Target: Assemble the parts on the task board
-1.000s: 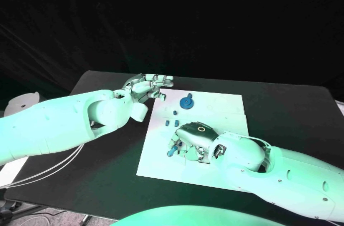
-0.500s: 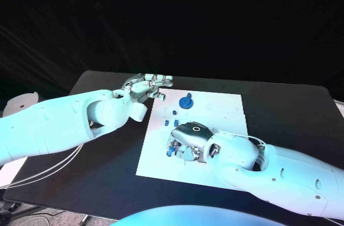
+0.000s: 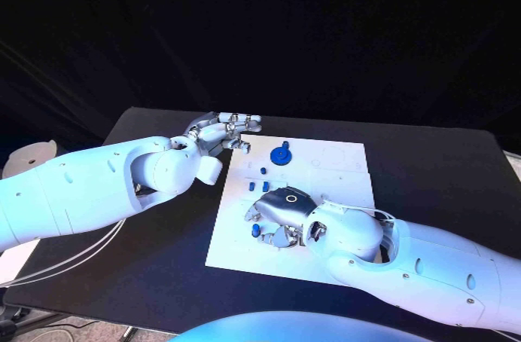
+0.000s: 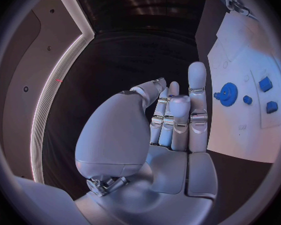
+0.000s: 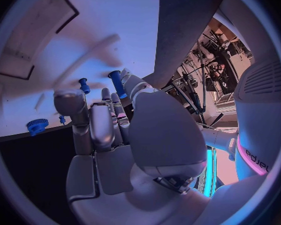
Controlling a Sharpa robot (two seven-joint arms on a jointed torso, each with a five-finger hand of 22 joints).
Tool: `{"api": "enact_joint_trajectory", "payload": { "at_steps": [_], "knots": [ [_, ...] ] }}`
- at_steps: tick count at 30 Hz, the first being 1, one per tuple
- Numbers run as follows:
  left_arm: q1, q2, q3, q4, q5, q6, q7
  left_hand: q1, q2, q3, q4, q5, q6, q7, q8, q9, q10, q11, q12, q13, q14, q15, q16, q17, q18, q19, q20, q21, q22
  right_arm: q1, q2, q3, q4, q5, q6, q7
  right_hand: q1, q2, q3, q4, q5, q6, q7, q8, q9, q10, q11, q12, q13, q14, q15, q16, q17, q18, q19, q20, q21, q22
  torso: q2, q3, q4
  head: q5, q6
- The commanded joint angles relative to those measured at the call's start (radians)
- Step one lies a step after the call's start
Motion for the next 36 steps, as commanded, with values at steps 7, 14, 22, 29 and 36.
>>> {"api": "enact_joint_trajectory", "payload": {
  "at_steps": [7, 14, 22, 29, 36],
  "knots": [
    [0.0, 0.005, 0.001, -0.004, 0.002, 0.023, -0.005, -0.01, 0.0, -0.006, 0.0, 0.003, -0.007, 0.003, 0.002, -0.002, -0.006, 0.005, 0.005, 0.0, -0.009, -0.001, -0.004, 0.0, 0.012, -0.009, 0.001, -0.003, -0.001, -0.001, -0.045, 0.0, 0.034, -0.011, -0.172, 0.015, 0.037, -0.01, -0.163, 0.049, 0.005, -0.026, -0.005, 0.002, 0.004, -0.065, 0.011, 0.011, 0.002, 0.0, 0.016, -0.022, -0.038, 0.023, -0.019, 0.008, -0.031, -0.039, 0.001, 0.0033, -0.0009, -0.006, 0.012],
    [0.0, 0.001, 0.0, -0.003, 0.002, 0.025, -0.006, -0.009, -0.001, -0.007, -0.003, 0.001, -0.009, 0.003, 0.001, -0.002, -0.009, 0.005, 0.005, 0.0, -0.012, 0.0, -0.007, -0.006, 0.013, -0.011, 0.001, -0.009, -0.003, 0.014, -0.2, 0.023, 0.11, 0.147, -0.307, 0.001, 0.075, 0.047, -0.168, 0.077, 0.01, 0.058, 0.016, 0.029, 0.016, 0.094, -0.022, 0.101, 0.021, 0.018, -0.004, -0.001, -0.021, 0.018, 0.01, -0.006, 0.0, 0.002, 0.0, 0.0011, -0.0031, -0.038, 0.021],
    [0.0, -0.01, -0.002, 0.011, 0.002, 0.021, -0.005, -0.009, -0.001, -0.008, -0.003, 0.001, -0.009, 0.004, 0.001, -0.002, -0.01, 0.005, 0.005, 0.0, -0.012, 0.0, -0.007, -0.008, 0.013, -0.011, 0.001, -0.009, -0.003, 0.057, -0.422, 0.028, 0.18, 0.437, -0.286, -0.096, -0.008, 0.035, -0.207, 0.131, 0.112, 0.142, -0.027, 0.065, 0.024, 0.419, -0.087, 0.289, 0.135, 0.059, -0.063, 0.109, 0.118, -0.019, 0.102, -0.067, 0.152, 0.218, -0.002, -0.0003, -0.0174, -0.091, 0.035],
    [-0.001, -0.018, -0.006, 0.019, 0.002, 0.008, 0.01, -0.007, 0.0, -0.007, -0.005, 0.001, -0.009, 0.003, 0.002, -0.002, -0.009, 0.005, 0.007, 0.0, -0.012, 0.0, -0.006, -0.006, 0.013, -0.012, 0.001, -0.009, -0.003, 0.042, -0.531, 0.016, 0.23, 0.436, -0.227, -0.189, -0.08, 0.056, -0.344, 0.193, 0.186, 0.142, -0.041, 0.101, 0.04, 0.443, -0.1, 1.069, 1.005, 0.078, -0.074, 0.226, 0.282, -0.042, 0.131, -0.083, 0.236, 0.341, -0.002, 0.0047, -0.0376, -0.106, 0.043],
    [-0.001, -0.022, -0.009, 0.02, 0.002, 0.008, 0.011, -0.007, 0.0, -0.007, -0.005, 0.001, -0.009, 0.003, 0.002, -0.002, -0.009, 0.005, 0.007, 0.0, -0.012, 0.0, -0.006, -0.006, 0.013, -0.012, 0.001, -0.009, -0.003, 0.018, -0.553, 0.011, 0.249, 0.377, -0.185, -0.281, -0.12, 0.084, -0.403, 0.212, 0.213, 0.146, -0.043, 0.129, 0.061, 0.453, -0.102, 1.199, 1.17, 0.084, -0.072, 0.253, 0.325, -0.047, 0.137, -0.08, 0.261, 0.379, -0.003, 0.0034, -0.0388, -0.113, 0.042]
  ]
}}
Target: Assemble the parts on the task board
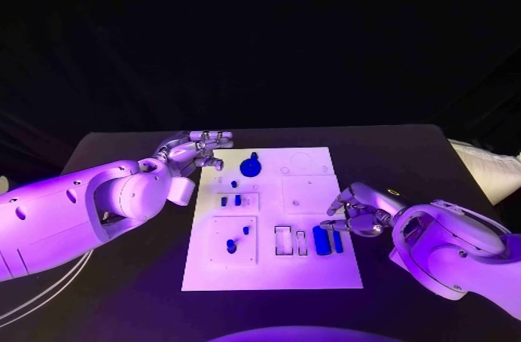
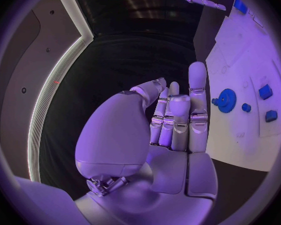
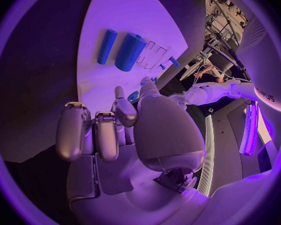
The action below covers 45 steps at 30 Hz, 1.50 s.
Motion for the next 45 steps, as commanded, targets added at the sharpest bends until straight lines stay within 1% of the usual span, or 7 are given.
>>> {"api": "enact_joint_trajectory", "payload": {
  "at_steps": [1, 14, 19, 34, 39, 42, 45],
  "knots": [
    [0.0, 0.0, 0.0, 0.004, 0.002, 0.006, 0.015, -0.007, 0.0, -0.005, -0.003, 0.001, -0.005, 0.0, 0.002, -0.001, -0.006, 0.001, 0.007, 0.0, -0.006, 0.0, -0.002, 0.001, 0.013, -0.005, 0.001, -0.003, -0.001, -0.007, -0.001, -0.001, 0.004, -0.029, 0.059, -0.096, -0.017, 0.007, -0.013, 0.002, 0.012, 0.002, -0.001, 0.011, 0.006, 0.013, -0.003, 0.112, 0.243, 0.084, -0.004, 0.007, 0.153, -0.015, 0.009, 0.0, 0.007, 0.007, -0.001, -0.0013, -0.0011, -0.004, -0.001],
    [0.0, -0.007, -0.002, 0.005, 0.002, 0.009, 0.013, -0.006, 0.0, -0.005, -0.003, 0.001, -0.005, 0.0, 0.002, -0.001, -0.005, 0.001, 0.008, 0.0, -0.006, 0.0, -0.002, 0.0, 0.013, -0.005, 0.001, -0.003, -0.001, -0.037, 0.033, -0.004, -0.012, -0.084, 0.118, -0.123, -0.04, 0.018, -0.035, 0.003, 0.016, 0.001, -0.002, 0.021, 0.018, 0.015, -0.004, 0.13, 0.271, 0.086, -0.004, 0.014, 0.165, -0.017, 0.011, 0.0, 0.014, 0.019, -0.001, -0.0026, -0.0048, 0.004, -0.005],
    [0.0, -0.007, -0.002, 0.004, 0.002, 0.01, 0.011, -0.006, 0.0, -0.005, -0.003, 0.001, -0.005, 0.0, 0.002, -0.001, -0.005, 0.001, 0.008, 0.0, -0.006, 0.0, -0.002, 0.0, 0.013, -0.005, 0.001, -0.003, -0.001, -0.048, 0.049, -0.004, -0.018, -0.097, 0.125, -0.123, -0.042, 0.018, -0.037, 0.003, 0.016, 0.002, -0.002, 0.022, 0.019, 0.015, -0.004, 0.133, 0.275, 0.086, -0.004, 0.016, 0.167, -0.018, 0.012, 0.0, 0.016, 0.022, 0.0, -0.0034, -0.0018, 0.004, -0.006],
    [0.0, -0.008, -0.002, 0.003, 0.002, 0.012, 0.01, -0.006, 0.0, -0.005, -0.003, 0.001, -0.005, 0.0, 0.002, -0.001, -0.005, 0.001, 0.008, 0.0, -0.006, 0.0, -0.002, 0.0, 0.013, -0.005, 0.001, -0.003, -0.001, -0.07, 0.096, -0.004, -0.05, -0.123, 0.145, -0.122, -0.039, 0.022, -0.041, 0.001, 0.018, 0.007, -0.005, 0.03, 0.026, 0.017, -0.006, 0.139, 0.286, 0.087, -0.005, 0.019, 0.173, -0.019, 0.012, -0.001, 0.02, 0.029, 0.0, -0.0047, 0.0007, 0.007, -0.012],
    [0.0, -0.008, -0.002, 0.003, 0.002, 0.013, 0.009, -0.006, 0.0, -0.005, -0.003, 0.001, -0.005, 0.0, 0.002, -0.001, -0.005, 0.001, 0.008, 0.0, -0.006, 0.0, -0.002, 0.0, 0.013, -0.005, 0.001, -0.003, -0.001, -0.074, 0.103, -0.004, -0.057, -0.126, 0.124, -0.122, -0.003, 0.05, -0.032, -0.009, 0.037, 0.019, -0.009, 0.044, 0.038, 0.017, -0.01, 0.142, 0.297, 0.088, -0.008, 0.022, 0.177, -0.02, 0.013, -0.003, 0.024, 0.036, 0.0, -0.0054, 0.0014, 0.007, -0.014],
    [0.0, -0.008, -0.002, 0.003, 0.002, 0.014, 0.008, -0.006, 0.0, -0.005, -0.003, 0.001, -0.005, 0.0, 0.002, -0.001, -0.005, 0.001, 0.008, 0.0, -0.006, 0.0, -0.002, 0.0, 0.013, -0.005, 0.001, -0.003, -0.001, -0.075, 0.105, -0.004, -0.054, -0.123, 0.087, -0.123, 0.035, 0.077, -0.013, -0.023, 0.062, 0.039, -0.017, 0.058, 0.05, 0.023, -0.017, 0.152, 0.311, 0.089, -0.013, 0.025, 0.183, -0.021, 0.016, -0.006, 0.031, 0.047, -0.001, -0.0056, 0.0007, 0.008, -0.014],
    [0.0, -0.007, -0.002, 0.004, 0.002, 0.015, 0.008, -0.006, 0.0, -0.005, -0.003, 0.001, -0.005, 0.0, 0.002, -0.001, -0.005, 0.001, 0.008, 0.0, -0.006, 0.0, -0.002, 0.0, 0.013, -0.005, 0.001, -0.003, -0.001, -0.075, 0.103, -0.004, -0.043, -0.106, 0.039, -0.123, 0.055, 0.093, -0.002, -0.03, 0.069, 0.05, -0.023, 0.065, 0.057, 0.025, -0.022, 0.154, 0.315, 0.089, -0.017, 0.027, 0.186, -0.022, 0.017, -0.01, 0.034, 0.051, -0.001, -0.0051, 0.0005, 0.009, -0.014]
  ]
}}
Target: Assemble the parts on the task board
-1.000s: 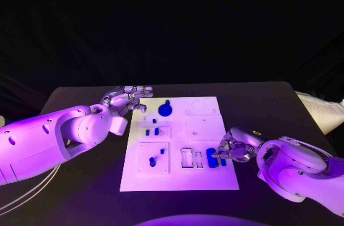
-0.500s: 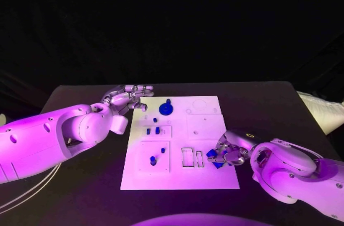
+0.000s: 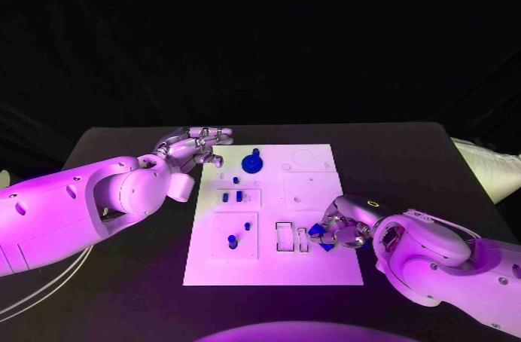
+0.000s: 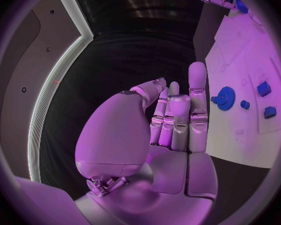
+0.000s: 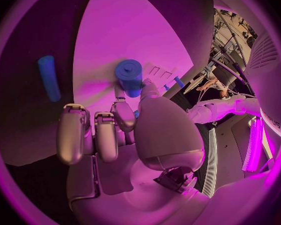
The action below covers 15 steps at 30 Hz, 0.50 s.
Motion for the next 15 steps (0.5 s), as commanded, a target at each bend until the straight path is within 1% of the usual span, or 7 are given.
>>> {"api": "enact_joint_trajectory", "payload": {
  "at_steps": [1, 4, 8, 11, 15],
  "knots": [
    [0.0, 0.001, 0.001, 0.002, 0.002, 0.014, 0.007, -0.006, 0.0, -0.005, -0.003, 0.001, -0.005, 0.0, 0.002, -0.001, -0.005, 0.001, 0.003, 0.001, -0.006, 0.0, -0.002, 0.0, 0.013, -0.005, 0.001, -0.003, -0.001, -0.008, -0.003, -0.005, 0.005, 0.021, -0.056, -0.016, 0.046, 0.033, 0.012, -0.007, 0.008, 0.019, -0.006, 0.013, 0.014, 0.022, -0.026, 0.084, 0.273, 0.089, -0.008, 0.006, 0.187, -0.007, 0.004, -0.005, 0.005, 0.002, -0.001, 0.0002, -0.0002, 0.001, 0.0],
    [0.0, 0.002, 0.001, 0.002, 0.002, 0.015, 0.006, -0.007, 0.001, -0.006, -0.004, 0.0, -0.005, 0.0, 0.003, -0.001, -0.006, 0.002, 0.005, 0.001, -0.007, 0.0, -0.002, -0.002, 0.013, -0.006, 0.002, -0.003, -0.001, -0.007, -0.009, -0.003, 0.023, 0.059, -0.112, -0.011, 0.055, 0.042, 0.019, -0.008, 0.026, 0.029, -0.013, 0.019, 0.023, 0.023, -0.031, 0.084, 0.276, 0.09, -0.013, 0.007, 0.189, -0.007, 0.005, -0.009, 0.007, 0.005, -0.002, -0.0006, 0.0001, 0.0, 0.0],
    [0.0, 0.003, 0.0, 0.002, 0.002, 0.018, 0.005, -0.007, 0.001, -0.006, -0.004, 0.0, -0.005, 0.0, 0.003, -0.001, -0.006, 0.002, 0.005, 0.001, -0.007, 0.0, -0.002, -0.002, 0.013, -0.006, 0.002, -0.003, -0.001, -0.006, -0.013, 0.002, 0.044, 0.117, -0.167, -0.006, 0.043, 0.05, 0.02, 0.008, 0.067, 0.038, -0.019, 0.025, 0.037, 0.028, -0.037, 0.087, 0.284, 0.091, -0.018, 0.01, 0.194, -0.009, 0.007, -0.015, 0.011, 0.012, -0.003, -0.0018, 0.0015, -0.003, 0.002],
    [0.0, 0.003, 0.0, 0.002, 0.002, 0.019, 0.004, -0.007, 0.001, -0.006, -0.004, 0.0, -0.005, 0.0, 0.003, -0.001, -0.006, 0.002, 0.005, 0.001, -0.007, 0.0, -0.002, -0.002, 0.013, -0.006, 0.002, -0.003, -0.001, -0.005, -0.01, 0.004, 0.051, 0.15, -0.181, -0.006, 0.041, 0.051, 0.02, 0.012, 0.081, 0.041, -0.022, 0.027, 0.044, 0.03, -0.039, 0.088, 0.287, 0.091, -0.02, 0.011, 0.196, -0.009, 0.008, -0.017, 0.013, 0.015, -0.002, -0.0027, 0.0034, -0.005, 0.003],
    [0.0, 0.004, 0.0, 0.004, 0.002, 0.019, 0.003, -0.007, 0.001, -0.006, -0.004, 0.0, -0.005, 0.0, 0.003, -0.001, -0.006, 0.002, 0.005, 0.001, -0.007, 0.0, -0.002, -0.002, 0.013, -0.006, 0.002, -0.003, -0.001, -0.005, 0.003, 0.005, 0.053, 0.187, -0.181, -0.009, 0.033, 0.05, 0.018, 0.019, 0.088, 0.043, -0.022, 0.028, 0.05, 0.032, -0.04, 0.088, 0.289, 0.091, -0.021, 0.012, 0.197, -0.009, 0.009, -0.018, 0.014, 0.017, -0.001, -0.0034, 0.0056, -0.003, 0.003]
  ]
}}
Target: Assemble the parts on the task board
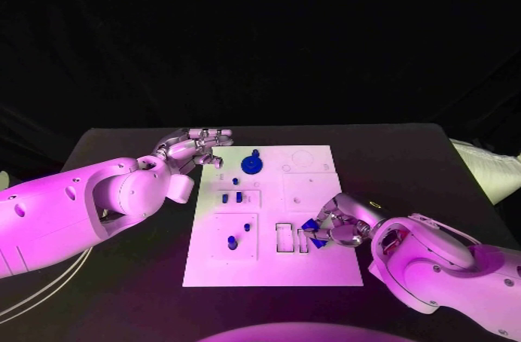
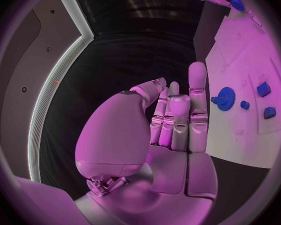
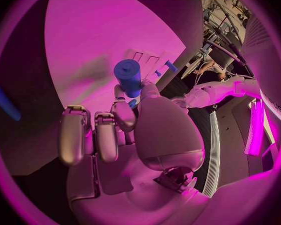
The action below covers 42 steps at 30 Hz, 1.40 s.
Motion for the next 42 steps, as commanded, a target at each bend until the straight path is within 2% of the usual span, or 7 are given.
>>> {"api": "enact_joint_trajectory", "payload": {
  "at_steps": [1, 12, 23, 26, 30, 34, 42],
  "knots": [
    [0.0, 0.002, 0.0, 0.004, 0.002, 0.018, 0.005, -0.007, 0.001, -0.004, -0.001, 0.0, -0.005, 0.0, 0.003, -0.001, -0.006, 0.002, 0.005, 0.001, -0.007, 0.0, -0.002, -0.001, 0.013, -0.006, 0.002, -0.003, -0.001, 0.0, 0.012, 0.001, 0.002, 0.076, -0.04, -0.005, 0.036, 0.046, -0.001, 0.007, 0.008, 0.034, -0.027, 0.011, 0.045, 0.033, -0.04, 0.088, 0.289, 0.091, -0.01, 0.004, 0.198, -0.009, 0.004, -0.006, 0.003, 0.002, 0.001, -0.001, 0.0024, 0.002, 0.0],
    [0.0, 0.003, 0.0, 0.009, 0.002, 0.02, 0.003, -0.007, 0.001, -0.004, -0.001, 0.0, -0.005, 0.0, 0.003, -0.001, -0.006, 0.002, 0.005, 0.001, -0.007, 0.0, -0.002, -0.001, 0.013, -0.006, 0.002, -0.003, -0.001, 0.0, 0.079, 0.001, -0.025, 0.111, 0.049, -0.025, -0.036, 0.061, -0.028, 0.016, 0.038, 0.05, -0.036, 0.021, 0.078, 0.033, -0.047, 0.062, 0.276, 0.092, -0.016, 0.005, 0.2, -0.01, 0.005, -0.011, 0.005, 0.006, 0.001, -0.0019, 0.0032, 0.01, -0.002],
    [0.0, 0.004, 0.0, 0.012, 0.002, 0.02, 0.001, -0.008, 0.001, -0.005, -0.001, 0.0, -0.006, 0.001, 0.003, -0.001, -0.008, 0.002, 0.005, 0.0, -0.009, 0.0, -0.002, -0.002, 0.013, -0.007, 0.002, -0.004, -0.001, 0.0, 0.114, 0.001, -0.05, 0.059, 0.078, -0.036, -0.098, 0.072, -0.061, 0.016, 0.017, 0.053, -0.039, 0.022, 0.104, 0.034, -0.05, 0.04, 0.265, 0.091, -0.019, 0.004, 0.199, -0.01, 0.004, -0.014, 0.004, 0.005, 0.001, -0.0021, 0.0023, 0.015, -0.002],
    [0.0, 0.004, 0.0, 0.012, 0.002, 0.021, 0.001, -0.008, 0.001, -0.005, -0.001, 0.0, -0.006, 0.001, 0.003, -0.001, -0.008, 0.002, 0.005, 0.0, -0.009, 0.0, -0.002, -0.002, 0.013, -0.007, 0.002, -0.004, -0.001, 0.001, 0.119, 0.001, -0.055, 0.04, 0.086, -0.038, -0.125, 0.071, -0.081, 0.016, -0.026, 0.051, -0.039, 0.022, 0.115, 0.033, -0.05, 0.031, 0.26, 0.091, -0.019, 0.003, 0.197, -0.009, 0.003, -0.014, 0.002, 0.002, 0.0, -0.0018, 0.0026, 0.016, -0.002],
    [0.0, 0.004, 0.0, 0.012, 0.002, 0.022, 0.0, -0.008, 0.001, -0.005, -0.001, 0.0, -0.006, 0.001, 0.003, -0.001, -0.008, 0.002, 0.005, 0.0, -0.009, 0.0, -0.002, -0.002, 0.013, -0.007, 0.002, -0.004, -0.001, 0.001, 0.125, 0.001, -0.059, 0.01, 0.099, -0.04, -0.195, 0.064, -0.134, 0.016, -0.205, 0.047, -0.039, 0.021, 0.136, 0.028, -0.05, 0.009, 0.249, 0.089, -0.018, -0.002, 0.189, -0.007, -0.001, -0.014, -0.005, -0.008, 0.0, -0.0015, 0.0028, 0.017, -0.003],
    [0.0, 0.004, 0.0, 0.011, 0.002, 0.022, 0.0, -0.008, 0.001, -0.005, -0.001, 0.0, -0.006, 0.001, 0.003, -0.001, -0.008, 0.002, 0.005, 0.0, -0.009, 0.0, -0.002, -0.002, 0.013, -0.007, 0.002, -0.004, -0.001, 0.002, 0.127, 0.001, -0.061, -0.012, 0.106, -0.041, -0.254, 0.035, -0.161, 0.018, -0.322, 0.041, -0.038, 0.019, 0.155, 0.024, -0.048, -0.009, 0.24, 0.088, -0.017, -0.006, 0.184, -0.006, -0.004, -0.013, -0.011, -0.015, 0.0, -0.0017, 0.0022, 0.019, -0.003],
    [0.0, 0.004, 0.0, 0.011, 0.002, 0.023, -0.002, -0.009, 0.0, -0.006, -0.001, 0.0, -0.007, 0.001, 0.003, -0.001, -0.009, 0.003, 0.006, 0.0, -0.01, 0.001, -0.002, -0.004, 0.013, -0.007, 0.002, -0.004, -0.001, 0.002, 0.124, 0.001, -0.056, -0.039, 0.103, -0.04, -0.301, -0.015, -0.116, 0.017, -0.338, 0.036, -0.037, 0.016, 0.179, 0.024, -0.047, -0.022, 0.238, 0.088, -0.017, -0.008, 0.181, -0.005, -0.005, -0.012, -0.014, -0.017, 0.001, -0.0013, 0.0027, 0.02, -0.004]
  ]
}}
